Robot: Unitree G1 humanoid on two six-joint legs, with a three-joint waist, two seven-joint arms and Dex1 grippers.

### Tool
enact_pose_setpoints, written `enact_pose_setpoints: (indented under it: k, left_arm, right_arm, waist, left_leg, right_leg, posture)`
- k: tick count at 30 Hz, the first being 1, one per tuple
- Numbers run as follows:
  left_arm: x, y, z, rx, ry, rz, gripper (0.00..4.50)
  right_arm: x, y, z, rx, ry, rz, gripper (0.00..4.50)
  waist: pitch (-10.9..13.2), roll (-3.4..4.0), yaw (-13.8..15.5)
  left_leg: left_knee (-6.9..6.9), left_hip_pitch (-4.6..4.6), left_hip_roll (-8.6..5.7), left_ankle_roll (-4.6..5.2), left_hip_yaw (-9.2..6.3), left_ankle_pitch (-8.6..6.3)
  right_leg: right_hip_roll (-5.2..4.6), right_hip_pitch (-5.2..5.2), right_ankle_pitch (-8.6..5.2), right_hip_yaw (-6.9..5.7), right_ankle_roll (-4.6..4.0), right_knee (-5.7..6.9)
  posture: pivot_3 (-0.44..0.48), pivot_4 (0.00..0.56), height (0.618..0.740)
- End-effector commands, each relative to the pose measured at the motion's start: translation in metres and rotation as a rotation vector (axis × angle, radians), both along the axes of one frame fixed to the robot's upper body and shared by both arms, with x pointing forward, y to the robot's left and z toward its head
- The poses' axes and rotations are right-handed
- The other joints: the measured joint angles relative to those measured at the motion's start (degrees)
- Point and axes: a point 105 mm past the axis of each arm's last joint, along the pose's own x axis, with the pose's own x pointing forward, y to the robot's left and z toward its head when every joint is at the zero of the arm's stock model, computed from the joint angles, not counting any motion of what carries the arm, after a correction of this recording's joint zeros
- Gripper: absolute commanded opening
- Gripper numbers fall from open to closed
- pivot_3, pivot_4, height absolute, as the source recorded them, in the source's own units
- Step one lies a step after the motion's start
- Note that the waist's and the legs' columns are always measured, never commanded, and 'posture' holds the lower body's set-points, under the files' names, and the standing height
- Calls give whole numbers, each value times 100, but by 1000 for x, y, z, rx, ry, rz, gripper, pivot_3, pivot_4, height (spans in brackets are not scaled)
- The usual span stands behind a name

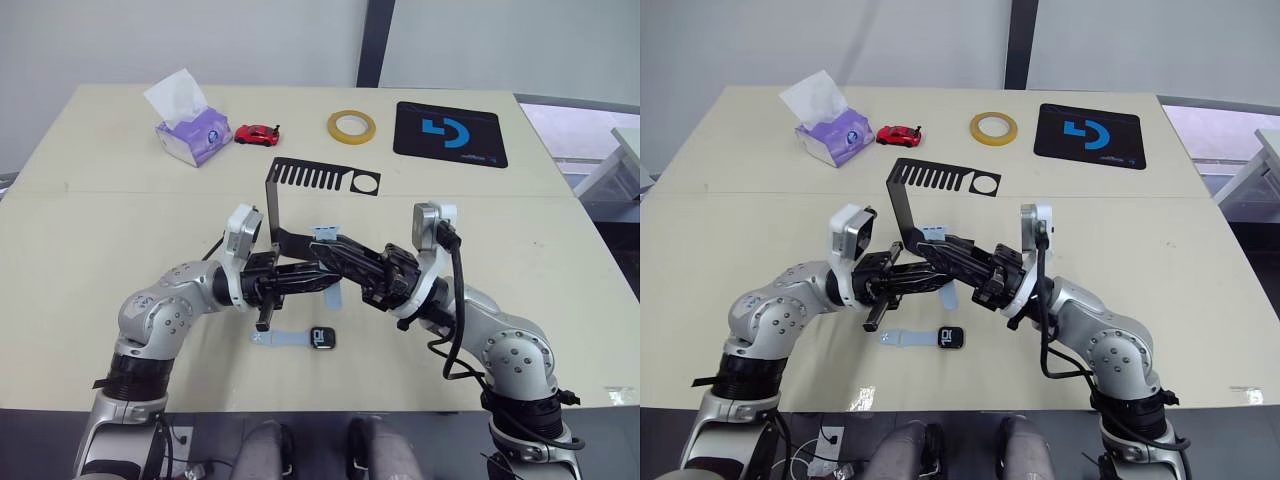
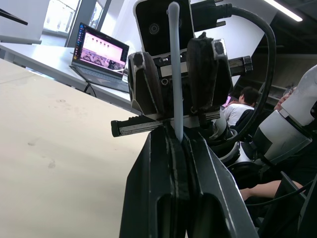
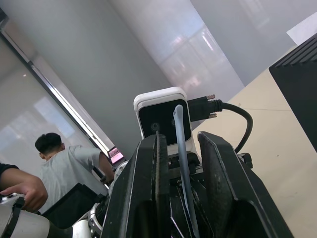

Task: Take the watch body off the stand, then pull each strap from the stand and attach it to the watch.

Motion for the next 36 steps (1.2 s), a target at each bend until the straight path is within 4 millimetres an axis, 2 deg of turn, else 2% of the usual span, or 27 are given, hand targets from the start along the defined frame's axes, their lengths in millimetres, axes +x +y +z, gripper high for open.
enact_pose_setpoints:
  k: [1, 15, 19, 27, 29, 30, 33, 34, 36]
  left_arm:
    - [-6, 1, 9, -19, -46, -12, 0]
    - [-7, 0, 8, -22, -52, -9, 0]
    - [-7, -1, 7, -17, -56, -8, 0]
    - [-7, -2, 7, -24, -51, -11, 0]
    - [-4, -1, 8, -19, -47, 23, 706]
    - [-4, -1, 9, -17, -50, 27, 857]
    - [-9, 6, 13, 12, -90, 29, 2051]
    - [-11, 11, 14, 26, -125, 35, 2641]
    - [-17, 24, 10, 108, -217, 32, 3510]
  right_arm:
    - [-4, 0, 5, 21, -29, 13, 1223]
    - [-5, 1, 6, 36, -30, 26, 1223]
    - [-6, 1, 7, 44, -35, 30, 20]
    - [-8, 1, 7, 47, -36, 44, 20]
    - [-9, 0, 7, 47, -39, 46, 0]
    - [-9, 0, 7, 47, -43, 47, 0]
    - [-10, -3, 11, 50, -61, 40, 0]
    - [-10, -6, 13, 53, -66, 35, 0]
    - [-10, -14, 17, 49, -86, 10, 0]
  waist:
    - [0, 0, 0]
    - [0, 0, 0]
    - [0, 0, -1]
    - [0, 0, 0]
    - [0, 0, 0]
    - [0, 0, 0]
    - [0, 0, -1]
    - [0, 0, -6]
    - [0, 0, -22]
  left_leg:
    - [0, 0, 0, 0, 0, 0]
    - [0, 0, 0, 0, 0, 0]
    - [0, 0, 0, 0, 0, 0]
    - [0, 0, 0, 0, 0, 0]
    - [0, 0, 0, 0, 0, 0]
    - [0, 0, 0, 0, 0, 0]
    - [0, 0, 0, 0, 0, 0]
    - [0, 0, 1, 0, 0, 0]
    - [-1, 0, 2, -1, 1, 0]
  right_leg:
    - [0, 0, 0, 0, 0, 0]
    - [0, 0, 0, 0, 0, 0]
    - [0, 0, 0, 0, 0, 0]
    - [0, 0, 0, 0, 0, 0]
    - [0, 0, 0, 0, 0, 0]
    - [0, 0, 0, 0, 0, 0]
    - [0, 0, 0, 0, 0, 0]
    - [0, 0, 0, 0, 0, 0]
    - [1, -1, 0, 1, 0, 0]
  posture:
    - [0, 150, 740]
    - [0, 150, 740]
    - [0, 150, 740]
    - [0, 150, 740]
    - [0, 150, 740]
    - [0, 150, 740]
    - [0, 150, 740]
    - [0, 150, 740]
    - [0, 150, 740]
